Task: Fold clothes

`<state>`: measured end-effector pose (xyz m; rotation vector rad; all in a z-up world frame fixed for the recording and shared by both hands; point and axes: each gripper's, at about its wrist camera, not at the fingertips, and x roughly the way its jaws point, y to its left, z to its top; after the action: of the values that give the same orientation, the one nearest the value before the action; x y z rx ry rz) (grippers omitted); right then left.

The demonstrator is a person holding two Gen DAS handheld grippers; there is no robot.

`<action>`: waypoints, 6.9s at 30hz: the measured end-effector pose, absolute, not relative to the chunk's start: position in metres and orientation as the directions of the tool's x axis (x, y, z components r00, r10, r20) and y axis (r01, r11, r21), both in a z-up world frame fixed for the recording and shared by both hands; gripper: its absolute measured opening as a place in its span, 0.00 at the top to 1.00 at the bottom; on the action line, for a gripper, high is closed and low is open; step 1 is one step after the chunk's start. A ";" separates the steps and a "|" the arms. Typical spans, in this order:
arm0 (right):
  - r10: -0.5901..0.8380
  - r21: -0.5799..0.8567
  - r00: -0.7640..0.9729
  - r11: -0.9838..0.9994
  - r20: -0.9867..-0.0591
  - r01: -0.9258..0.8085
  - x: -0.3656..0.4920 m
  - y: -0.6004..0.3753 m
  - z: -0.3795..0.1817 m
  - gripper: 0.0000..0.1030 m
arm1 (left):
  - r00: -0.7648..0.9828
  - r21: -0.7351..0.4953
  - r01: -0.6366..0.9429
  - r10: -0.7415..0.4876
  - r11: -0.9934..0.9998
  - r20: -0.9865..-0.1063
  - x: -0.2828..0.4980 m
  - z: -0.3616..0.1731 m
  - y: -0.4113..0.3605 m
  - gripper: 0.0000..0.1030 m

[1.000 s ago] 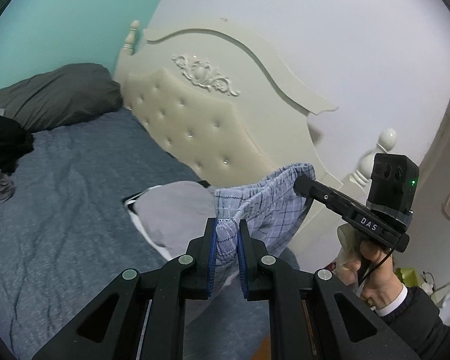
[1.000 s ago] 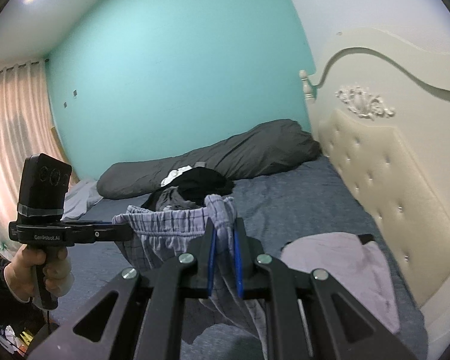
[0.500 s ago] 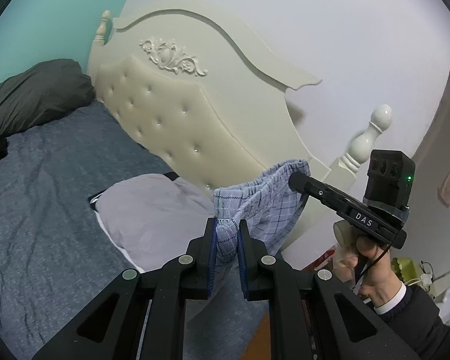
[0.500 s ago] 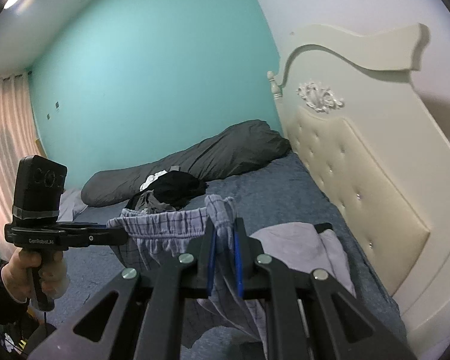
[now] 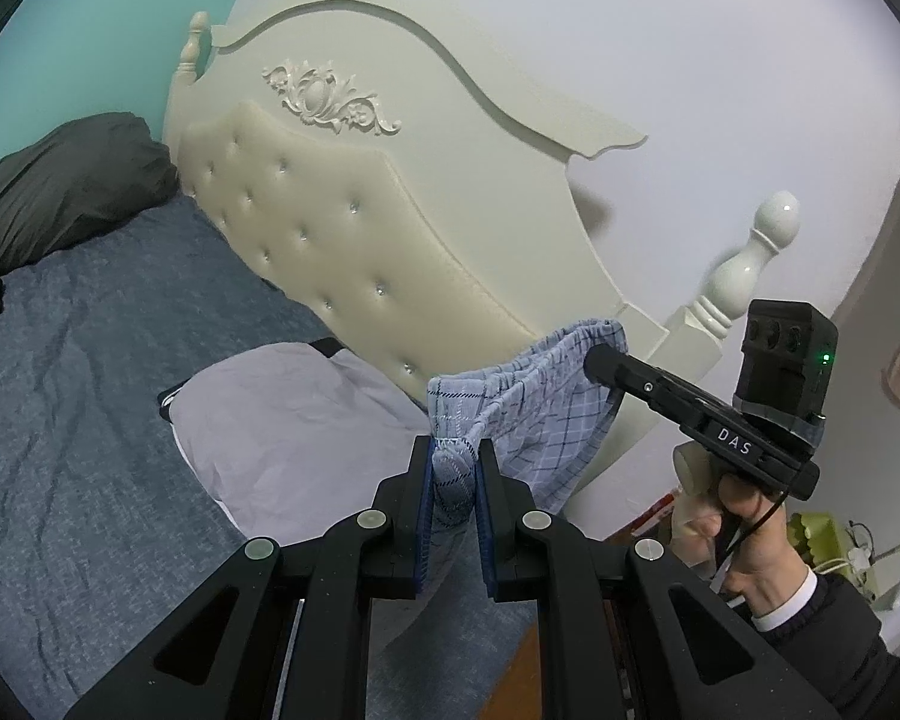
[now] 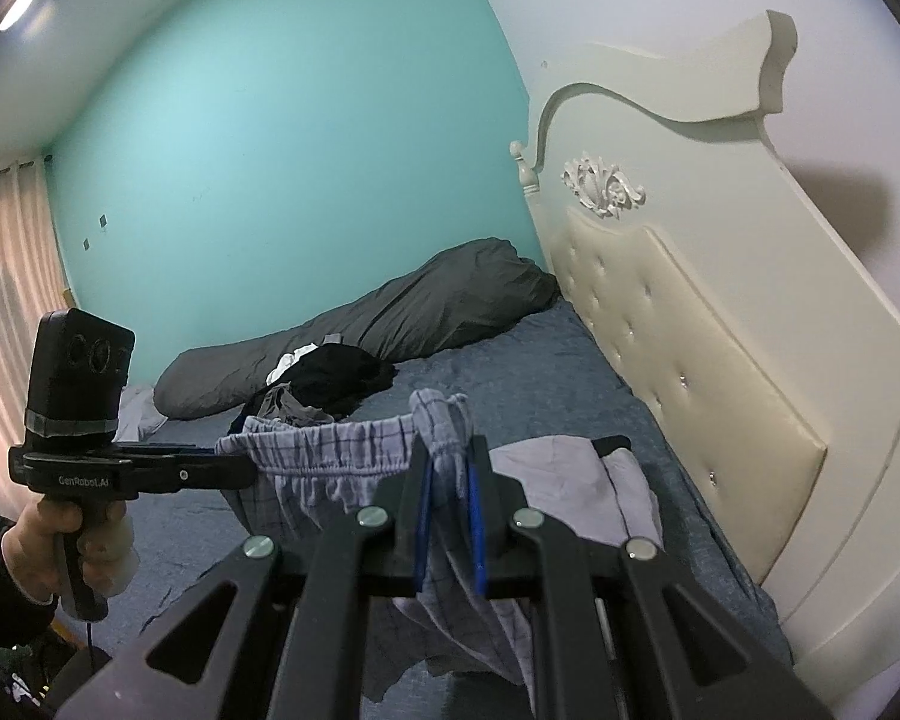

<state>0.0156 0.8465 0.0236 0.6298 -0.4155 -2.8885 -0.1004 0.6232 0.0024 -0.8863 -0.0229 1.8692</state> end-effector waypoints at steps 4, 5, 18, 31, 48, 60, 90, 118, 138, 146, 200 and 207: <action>-0.201 0.297 -0.892 -0.952 -0.404 0.079 0.003 0.851 0.016 0.90 | -0.214 -0.391 -0.777 0.791 -0.493 -0.573 -0.112 -0.004 0.631 0.87; -0.199 0.298 -0.890 -0.952 -0.409 0.076 -0.001 0.852 0.014 0.90 | -0.215 -0.391 -0.775 0.789 -0.497 -0.576 -0.116 -0.006 0.633 0.87; -0.172 0.292 -0.860 -0.956 -0.481 0.028 -0.069 0.868 -0.022 0.90 | -0.223 -0.382 -0.749 0.748 -0.542 -0.625 -0.183 -0.050 0.661 0.87; -0.168 0.251 -0.789 -0.968 -0.591 0.017 -0.154 0.874 -0.072 0.90 | -0.189 -0.434 -0.685 0.718 -0.586 -0.670 -0.258 -0.114 0.674 0.87; -0.138 0.208 -0.655 -0.978 -0.743 -0.029 -0.229 0.884 -0.152 0.90 | -0.129 -0.484 -0.610 0.681 -0.628 -0.721 -0.306 -0.197 0.690 0.87; -0.101 0.154 -0.604 -0.987 -0.790 -0.037 -0.258 0.883 -0.177 0.90 | -0.112 -0.505 -0.574 0.672 -0.645 -0.732 -0.325 -0.227 0.694 0.87; -0.152 0.222 -0.625 -0.974 -0.766 -0.035 -0.260 0.894 -0.159 0.91 | -0.188 -0.491 -0.580 0.694 -0.650 -0.695 -0.324 -0.218 0.678 0.66; -0.074 0.254 -0.659 -0.950 -0.748 -0.181 -0.199 0.932 -0.144 0.92 | -0.222 -0.430 -0.602 0.658 -0.673 -0.720 -0.299 -0.195 0.644 0.66; -0.025 0.271 -0.699 -0.931 -0.714 -0.245 -0.130 0.917 -0.121 0.92 | -0.230 -0.404 -0.632 0.657 -0.662 -0.718 -0.246 -0.155 0.628 0.66; -0.004 0.263 -0.712 -0.930 -0.703 -0.255 -0.114 0.897 -0.111 0.92 | -0.245 -0.382 -0.650 0.657 -0.657 -0.714 -0.229 -0.135 0.615 0.66; 0.065 0.208 -0.777 -0.947 -0.627 -0.247 0.015 0.711 -0.009 0.92 | -0.348 -0.323 -0.699 0.699 -0.638 -0.625 -0.102 -0.026 0.476 0.61; 0.074 0.194 -0.785 -0.951 -0.615 -0.242 0.030 0.692 -0.002 0.92 | -0.364 -0.307 -0.706 0.699 -0.638 -0.616 -0.090 -0.019 0.462 0.58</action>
<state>0.0299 0.6918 -0.0016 1.0524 -0.4391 -3.1083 -0.0903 0.4617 -0.0192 -0.9259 0.0120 2.0645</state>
